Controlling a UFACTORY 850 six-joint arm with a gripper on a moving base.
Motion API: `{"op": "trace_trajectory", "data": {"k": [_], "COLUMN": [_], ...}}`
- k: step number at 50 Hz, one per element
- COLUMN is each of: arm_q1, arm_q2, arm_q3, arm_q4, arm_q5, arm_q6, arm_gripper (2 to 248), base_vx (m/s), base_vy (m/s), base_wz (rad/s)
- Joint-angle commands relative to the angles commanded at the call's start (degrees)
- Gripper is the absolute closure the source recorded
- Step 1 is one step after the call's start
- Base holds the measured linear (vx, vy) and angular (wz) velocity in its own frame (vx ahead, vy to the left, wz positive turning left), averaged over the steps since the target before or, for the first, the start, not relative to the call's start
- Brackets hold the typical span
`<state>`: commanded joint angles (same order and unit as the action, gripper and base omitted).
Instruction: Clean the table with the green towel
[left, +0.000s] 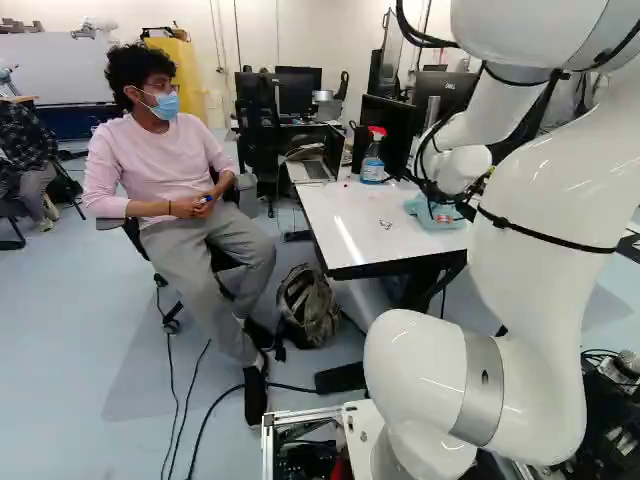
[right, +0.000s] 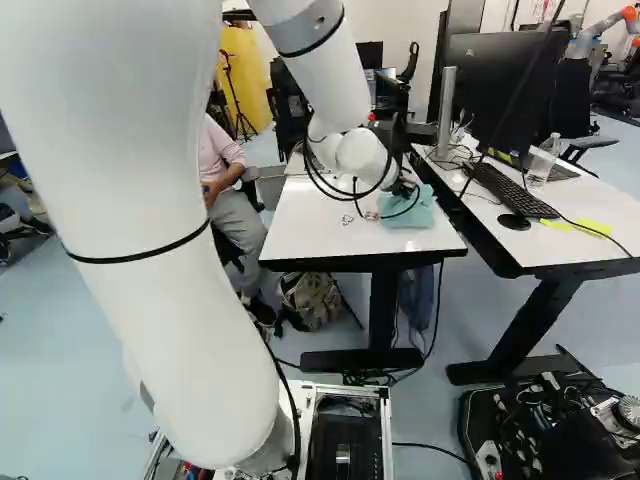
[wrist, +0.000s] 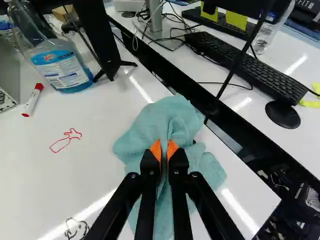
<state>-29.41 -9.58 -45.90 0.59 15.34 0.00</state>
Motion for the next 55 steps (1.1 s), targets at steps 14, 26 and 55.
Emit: {"op": "trace_trajectory", "data": {"k": [14,26,55], "arm_q1": [2.0,3.4,5.0], "arm_q2": [0.7,0.8,3.3], "arm_q3": [-1.2,-2.8,-0.4], "arm_q4": [0.7,1.3,1.8], "arm_q5": [-2.1,-4.8,-6.3], "arm_q6": [0.0,0.0,0.0], "arm_gripper": [216,216,216], "base_vx": [0.000,0.000,0.000], "base_vy": [0.000,0.000,0.000], "base_wz": [0.000,0.000,0.000]}}
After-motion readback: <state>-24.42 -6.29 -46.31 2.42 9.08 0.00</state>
